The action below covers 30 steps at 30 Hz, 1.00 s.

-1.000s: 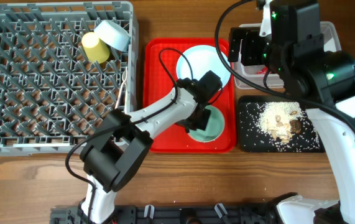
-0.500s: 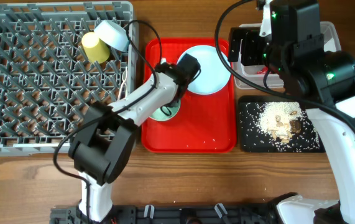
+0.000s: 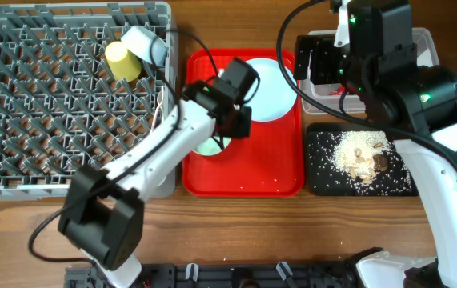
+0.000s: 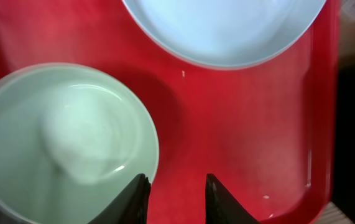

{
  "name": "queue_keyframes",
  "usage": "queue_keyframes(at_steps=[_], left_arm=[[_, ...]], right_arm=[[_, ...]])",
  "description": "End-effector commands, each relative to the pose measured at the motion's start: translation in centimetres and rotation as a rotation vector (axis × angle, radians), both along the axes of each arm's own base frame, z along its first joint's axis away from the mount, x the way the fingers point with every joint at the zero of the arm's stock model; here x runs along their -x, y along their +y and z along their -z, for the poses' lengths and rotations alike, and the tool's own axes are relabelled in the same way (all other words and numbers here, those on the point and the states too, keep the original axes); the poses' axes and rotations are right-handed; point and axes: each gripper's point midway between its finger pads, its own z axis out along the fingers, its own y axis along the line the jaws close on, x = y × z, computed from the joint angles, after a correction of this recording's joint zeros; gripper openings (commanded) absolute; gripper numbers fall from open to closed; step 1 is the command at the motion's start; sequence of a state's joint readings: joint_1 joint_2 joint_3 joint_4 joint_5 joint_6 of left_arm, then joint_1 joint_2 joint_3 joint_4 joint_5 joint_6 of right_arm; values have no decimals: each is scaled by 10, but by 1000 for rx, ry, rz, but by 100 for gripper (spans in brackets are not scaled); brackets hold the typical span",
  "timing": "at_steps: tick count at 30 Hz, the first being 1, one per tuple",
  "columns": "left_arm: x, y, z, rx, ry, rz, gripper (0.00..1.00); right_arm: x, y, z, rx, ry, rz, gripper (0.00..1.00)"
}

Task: Sort waste into correct bins and load items into the dishwasher rack
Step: 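Grasp the green bowl and lift it left over the rack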

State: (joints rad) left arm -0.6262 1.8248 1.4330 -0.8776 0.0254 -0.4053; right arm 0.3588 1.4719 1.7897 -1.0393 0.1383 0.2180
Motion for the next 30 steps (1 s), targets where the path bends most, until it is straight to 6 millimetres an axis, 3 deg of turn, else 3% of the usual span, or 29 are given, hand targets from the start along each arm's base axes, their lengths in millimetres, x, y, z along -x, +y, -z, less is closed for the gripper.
queue_keyframes(at_steps=[1,6,13,17,24,25,30], left_arm=[[17,0,38,-19,74,23,29],[12,8,58,-51,23,10,29],[7,4,60,-30,-4,10,28],[10,6,62,-39,10,11,11],[20,4,83,-59,33,30,10],[20,4,82,-57,32,30,4],[11,0,71,-35,2,26,4]], right_arm=[[-3,1,3,5,7,-7,100],[-3,1,3,5,7,-7,100],[-3,1,3,5,8,-6,100],[-3,1,3,5,7,-7,100],[-3,1,3,5,7,-7,100],[-3,1,3,5,7,-6,100],[-3,1,3,5,7,-7,100]])
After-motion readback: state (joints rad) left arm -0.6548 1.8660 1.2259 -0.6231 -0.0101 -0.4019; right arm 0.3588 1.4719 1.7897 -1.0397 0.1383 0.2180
